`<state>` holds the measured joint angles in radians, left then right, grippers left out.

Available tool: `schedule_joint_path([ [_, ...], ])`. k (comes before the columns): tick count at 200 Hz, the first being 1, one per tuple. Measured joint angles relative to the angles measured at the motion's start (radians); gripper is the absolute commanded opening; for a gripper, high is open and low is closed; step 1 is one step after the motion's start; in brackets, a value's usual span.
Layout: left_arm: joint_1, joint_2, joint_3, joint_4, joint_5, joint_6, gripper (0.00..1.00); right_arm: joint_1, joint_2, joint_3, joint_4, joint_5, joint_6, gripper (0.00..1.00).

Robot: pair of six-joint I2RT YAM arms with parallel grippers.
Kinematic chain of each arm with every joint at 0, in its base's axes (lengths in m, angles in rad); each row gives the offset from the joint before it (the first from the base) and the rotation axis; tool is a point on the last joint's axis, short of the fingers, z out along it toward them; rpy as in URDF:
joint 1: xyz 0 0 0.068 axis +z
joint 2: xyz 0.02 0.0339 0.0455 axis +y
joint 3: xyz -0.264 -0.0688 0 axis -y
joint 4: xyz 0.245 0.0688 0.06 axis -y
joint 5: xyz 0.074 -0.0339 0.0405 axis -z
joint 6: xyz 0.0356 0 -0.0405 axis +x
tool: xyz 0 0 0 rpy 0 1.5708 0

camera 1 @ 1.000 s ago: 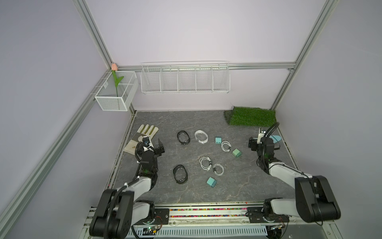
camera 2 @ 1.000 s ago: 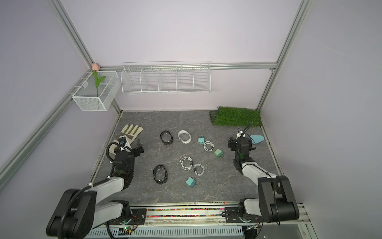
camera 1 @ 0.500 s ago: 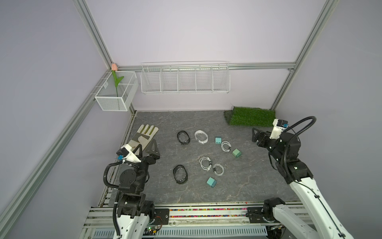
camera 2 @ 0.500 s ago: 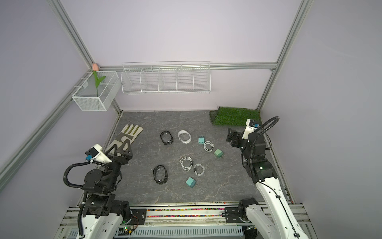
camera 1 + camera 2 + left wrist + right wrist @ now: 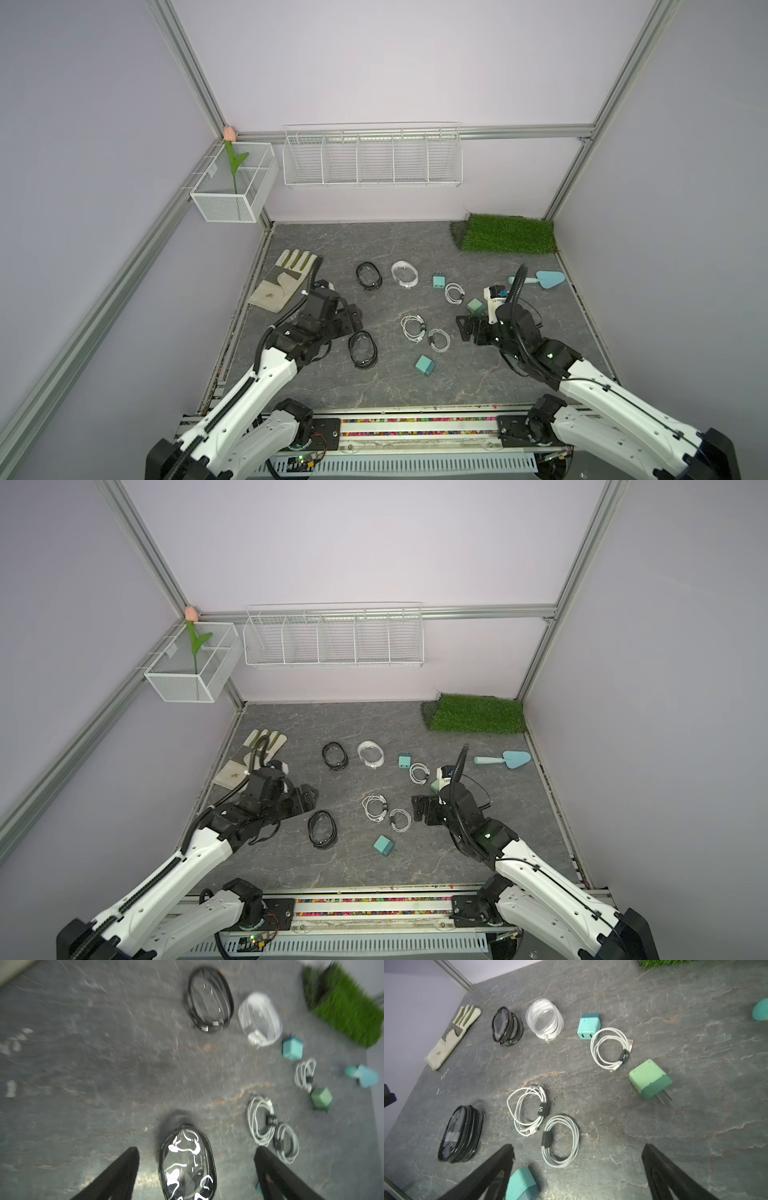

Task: Pack away charging kits
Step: Open the storage bag at the center of the board.

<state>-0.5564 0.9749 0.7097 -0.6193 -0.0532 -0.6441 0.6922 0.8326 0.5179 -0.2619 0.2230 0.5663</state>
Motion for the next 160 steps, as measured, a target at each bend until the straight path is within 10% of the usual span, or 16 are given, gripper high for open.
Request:
schedule_joint_path([
  [73, -0.199, 0.28, -0.003, 0.053, -0.079, -0.041, 0.84, 0.113, -0.023, -0.153, 0.015, 0.088, 0.088, 1.0],
  [160, -0.32, 0.435, 0.095, -0.001, -0.187, -0.114, 0.43, 0.155, -0.084, -0.152, -0.013, 0.152, 0.117, 0.99],
])
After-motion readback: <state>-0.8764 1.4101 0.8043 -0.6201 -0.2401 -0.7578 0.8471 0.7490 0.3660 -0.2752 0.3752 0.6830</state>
